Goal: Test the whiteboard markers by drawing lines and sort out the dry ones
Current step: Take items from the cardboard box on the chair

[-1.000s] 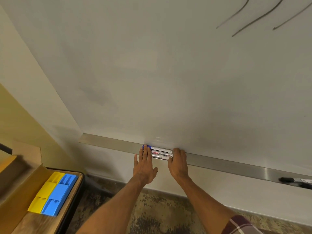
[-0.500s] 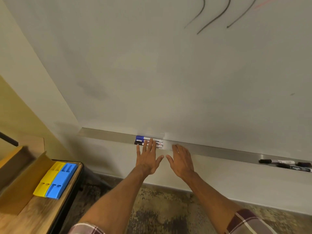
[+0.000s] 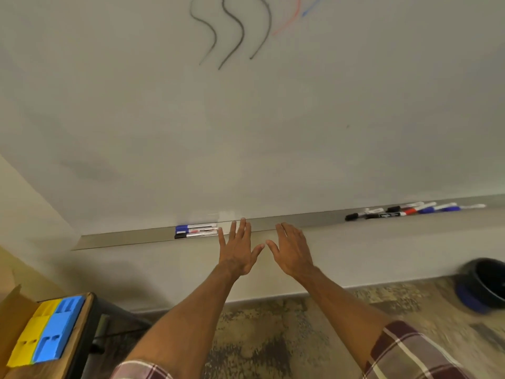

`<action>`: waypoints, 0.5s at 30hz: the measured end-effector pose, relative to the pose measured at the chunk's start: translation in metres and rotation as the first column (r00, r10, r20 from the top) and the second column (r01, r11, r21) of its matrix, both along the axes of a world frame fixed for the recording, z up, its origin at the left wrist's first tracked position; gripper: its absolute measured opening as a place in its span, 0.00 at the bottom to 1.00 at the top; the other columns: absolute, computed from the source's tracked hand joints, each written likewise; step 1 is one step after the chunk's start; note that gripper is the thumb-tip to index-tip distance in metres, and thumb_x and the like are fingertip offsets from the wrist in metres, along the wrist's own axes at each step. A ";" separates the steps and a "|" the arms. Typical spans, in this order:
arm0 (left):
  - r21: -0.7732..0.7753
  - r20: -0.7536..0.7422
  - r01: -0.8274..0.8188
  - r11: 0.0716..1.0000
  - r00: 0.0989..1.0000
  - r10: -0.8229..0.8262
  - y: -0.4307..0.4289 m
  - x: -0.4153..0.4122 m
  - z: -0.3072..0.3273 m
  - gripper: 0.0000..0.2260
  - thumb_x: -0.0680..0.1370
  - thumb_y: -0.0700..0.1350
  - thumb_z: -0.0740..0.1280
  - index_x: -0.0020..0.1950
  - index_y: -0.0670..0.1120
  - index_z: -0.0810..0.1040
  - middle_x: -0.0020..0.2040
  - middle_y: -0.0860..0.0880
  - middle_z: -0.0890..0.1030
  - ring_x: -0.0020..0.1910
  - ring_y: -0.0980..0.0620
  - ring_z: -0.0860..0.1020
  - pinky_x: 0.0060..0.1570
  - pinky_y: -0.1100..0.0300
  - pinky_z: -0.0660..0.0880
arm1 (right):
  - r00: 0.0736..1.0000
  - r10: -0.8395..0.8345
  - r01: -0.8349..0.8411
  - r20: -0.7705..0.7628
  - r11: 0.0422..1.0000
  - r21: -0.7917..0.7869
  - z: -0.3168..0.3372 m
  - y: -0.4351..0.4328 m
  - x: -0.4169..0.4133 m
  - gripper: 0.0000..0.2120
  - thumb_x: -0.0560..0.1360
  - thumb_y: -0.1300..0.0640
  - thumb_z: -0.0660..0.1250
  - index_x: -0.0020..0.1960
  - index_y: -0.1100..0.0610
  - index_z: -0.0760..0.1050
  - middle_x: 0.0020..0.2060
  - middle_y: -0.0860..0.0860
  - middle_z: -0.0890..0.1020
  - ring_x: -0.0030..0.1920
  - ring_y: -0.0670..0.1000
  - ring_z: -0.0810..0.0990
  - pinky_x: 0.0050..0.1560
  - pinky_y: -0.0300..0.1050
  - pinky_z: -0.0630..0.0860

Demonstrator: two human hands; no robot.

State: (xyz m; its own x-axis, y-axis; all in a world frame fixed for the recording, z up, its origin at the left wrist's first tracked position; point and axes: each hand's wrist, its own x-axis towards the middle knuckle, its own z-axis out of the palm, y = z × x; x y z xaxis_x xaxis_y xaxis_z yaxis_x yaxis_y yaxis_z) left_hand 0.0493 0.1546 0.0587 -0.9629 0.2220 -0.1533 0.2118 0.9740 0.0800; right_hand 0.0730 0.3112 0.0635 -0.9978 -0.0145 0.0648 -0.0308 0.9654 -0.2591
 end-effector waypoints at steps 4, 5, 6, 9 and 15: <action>0.024 -0.006 0.062 0.998 0.998 -0.062 0.030 0.013 0.009 0.34 0.81 0.65 0.43 0.80 0.47 0.40 0.80 0.48 0.38 0.78 0.45 0.37 0.71 0.39 0.32 | 0.999 -0.045 0.044 -0.016 0.999 -0.013 0.008 0.031 0.024 0.28 0.80 0.42 0.53 0.74 0.58 0.59 0.72 0.56 0.64 0.72 0.56 0.62 0.74 0.52 0.56; 0.030 -0.007 0.080 0.996 0.997 -0.080 0.040 0.018 0.010 0.34 0.81 0.65 0.43 0.80 0.46 0.40 0.80 0.48 0.39 0.78 0.45 0.37 0.71 0.39 0.32 | 0.998 -0.061 0.060 -0.019 0.998 -0.009 0.008 0.042 0.030 0.28 0.80 0.43 0.53 0.74 0.58 0.59 0.72 0.56 0.64 0.72 0.56 0.62 0.73 0.53 0.56; 0.037 -0.008 0.094 0.995 0.996 -0.093 0.049 0.021 0.011 0.34 0.81 0.65 0.43 0.80 0.46 0.40 0.80 0.48 0.39 0.78 0.45 0.37 0.71 0.38 0.33 | 0.997 -0.074 0.074 -0.022 0.997 -0.003 0.008 0.051 0.035 0.27 0.80 0.43 0.53 0.73 0.58 0.60 0.72 0.56 0.65 0.72 0.55 0.62 0.73 0.53 0.56; 0.052 -0.010 0.127 0.991 0.992 -0.126 0.079 0.027 0.012 0.34 0.81 0.65 0.43 0.80 0.47 0.40 0.80 0.48 0.38 0.78 0.45 0.38 0.71 0.38 0.33 | 0.993 -0.112 0.111 -0.033 0.994 -0.008 0.013 0.080 0.045 0.27 0.80 0.43 0.54 0.73 0.58 0.60 0.71 0.56 0.65 0.72 0.56 0.62 0.73 0.53 0.56; 0.098 0.009 0.171 0.980 0.985 -0.173 0.166 0.029 0.011 0.34 0.81 0.65 0.43 0.80 0.47 0.40 0.80 0.48 0.38 0.78 0.45 0.38 0.71 0.39 0.33 | 0.983 -0.180 0.179 -0.039 0.984 -0.021 0.012 0.159 0.048 0.28 0.80 0.43 0.54 0.74 0.59 0.59 0.72 0.57 0.65 0.73 0.56 0.61 0.74 0.53 0.54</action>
State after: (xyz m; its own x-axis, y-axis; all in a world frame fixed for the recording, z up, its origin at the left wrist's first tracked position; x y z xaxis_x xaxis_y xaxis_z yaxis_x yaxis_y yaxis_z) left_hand 0.0783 0.3201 0.0695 -0.9064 0.3987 -0.1398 0.3733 0.9107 0.1771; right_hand 0.1213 0.4700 0.0759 -0.9806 0.1662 0.1042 0.1318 0.9516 -0.2775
